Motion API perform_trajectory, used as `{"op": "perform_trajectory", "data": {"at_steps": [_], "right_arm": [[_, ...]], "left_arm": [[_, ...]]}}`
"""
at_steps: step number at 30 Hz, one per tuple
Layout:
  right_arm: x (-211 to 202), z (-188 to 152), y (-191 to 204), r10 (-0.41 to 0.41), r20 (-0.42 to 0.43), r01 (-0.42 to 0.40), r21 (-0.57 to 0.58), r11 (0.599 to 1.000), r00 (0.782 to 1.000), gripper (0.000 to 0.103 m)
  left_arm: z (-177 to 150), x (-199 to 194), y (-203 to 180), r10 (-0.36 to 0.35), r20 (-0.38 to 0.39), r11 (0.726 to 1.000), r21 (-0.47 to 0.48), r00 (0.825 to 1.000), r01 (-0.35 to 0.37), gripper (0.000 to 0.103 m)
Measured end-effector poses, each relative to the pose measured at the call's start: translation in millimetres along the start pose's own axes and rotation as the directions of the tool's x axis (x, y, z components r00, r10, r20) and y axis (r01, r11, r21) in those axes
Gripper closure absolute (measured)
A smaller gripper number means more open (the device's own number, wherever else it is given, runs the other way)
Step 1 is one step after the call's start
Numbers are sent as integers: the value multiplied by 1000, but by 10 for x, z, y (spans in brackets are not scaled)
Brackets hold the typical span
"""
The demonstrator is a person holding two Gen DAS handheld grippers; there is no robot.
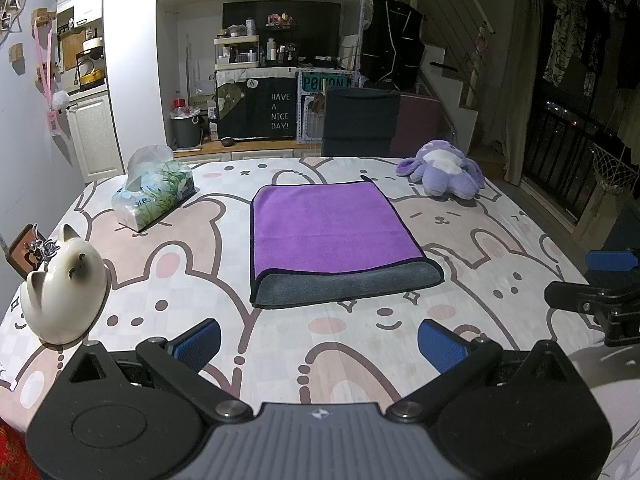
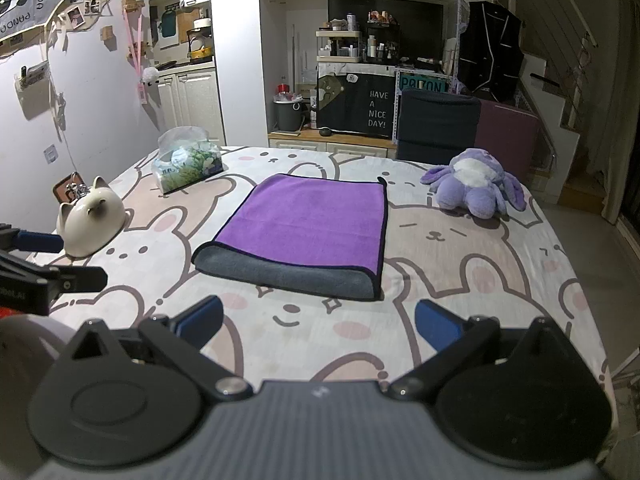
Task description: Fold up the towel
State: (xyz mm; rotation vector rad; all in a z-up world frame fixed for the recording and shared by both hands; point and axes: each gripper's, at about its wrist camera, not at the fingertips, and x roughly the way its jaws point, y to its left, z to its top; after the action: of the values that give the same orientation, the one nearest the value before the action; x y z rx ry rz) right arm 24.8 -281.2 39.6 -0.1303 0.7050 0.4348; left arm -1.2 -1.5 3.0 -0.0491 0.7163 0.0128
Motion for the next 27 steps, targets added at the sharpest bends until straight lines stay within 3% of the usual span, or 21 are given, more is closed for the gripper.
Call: {"op": "perform_trajectory", "data": {"at_steps": [27], "right_arm": [[-37, 20, 38, 9, 27, -8, -52, 999, 1000, 0]], "left_arm": [[77, 2, -15, 13, 33, 999, 41, 999, -14, 0]]}}
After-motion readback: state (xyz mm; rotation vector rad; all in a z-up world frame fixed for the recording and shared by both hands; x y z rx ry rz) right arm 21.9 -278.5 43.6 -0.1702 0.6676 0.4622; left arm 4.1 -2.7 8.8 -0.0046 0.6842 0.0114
